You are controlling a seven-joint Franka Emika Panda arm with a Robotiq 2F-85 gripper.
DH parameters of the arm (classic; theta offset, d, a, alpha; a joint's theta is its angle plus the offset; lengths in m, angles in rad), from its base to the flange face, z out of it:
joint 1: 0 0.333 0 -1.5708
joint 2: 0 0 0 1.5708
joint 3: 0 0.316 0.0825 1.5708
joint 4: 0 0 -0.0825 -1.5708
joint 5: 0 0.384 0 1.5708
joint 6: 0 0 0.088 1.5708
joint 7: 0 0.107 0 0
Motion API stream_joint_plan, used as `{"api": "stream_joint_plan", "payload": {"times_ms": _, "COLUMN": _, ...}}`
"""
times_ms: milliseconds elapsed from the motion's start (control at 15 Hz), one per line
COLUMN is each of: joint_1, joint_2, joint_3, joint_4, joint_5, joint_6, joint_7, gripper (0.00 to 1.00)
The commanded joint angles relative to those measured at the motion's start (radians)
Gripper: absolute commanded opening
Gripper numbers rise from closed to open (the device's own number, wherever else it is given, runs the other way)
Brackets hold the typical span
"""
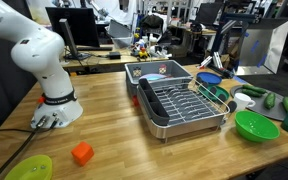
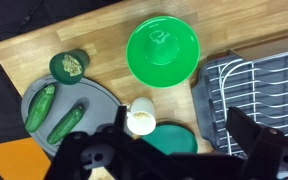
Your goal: Place the small pepper from the grey tray on the dark green plate
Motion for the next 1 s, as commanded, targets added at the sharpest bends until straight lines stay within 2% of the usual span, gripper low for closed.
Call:
{"api": "stream_joint_plan", "payload": {"times_ms": 0, "joint_1": 0.009, "joint_2": 0.000, "joint_3": -0.009, "joint_4": 0.002, "joint_5": -0.005, "joint_6": -0.003, "joint_7": 0.004, "gripper": 1.00}}
{"api": "stream_joint_plan", "payload": {"times_ms": 267, "joint_1": 0.007, "joint_2": 0.004, "joint_3": -0.014, "joint_4": 0.006, "joint_5": 0.001, "joint_6": -0.006, "joint_7": 0.005, "gripper": 1.00}}
{"api": "stream_joint_plan", "payload": {"times_ms": 467, "joint_1": -0.011, "joint_2": 0.010, "joint_3": -0.018, "joint_4": 0.020, "joint_5": 0.009, "joint_6": -0.010, "joint_7": 0.055, "gripper": 1.00}}
{"api": "stream_joint_plan", "payload": {"times_ms": 933, "joint_1": -0.082, "joint_2": 0.092, "joint_3": 0.000, "joint_4": 0.073, "joint_5": 0.015, "joint_6": 0.000, "joint_7": 0.389, "gripper": 1.00}}
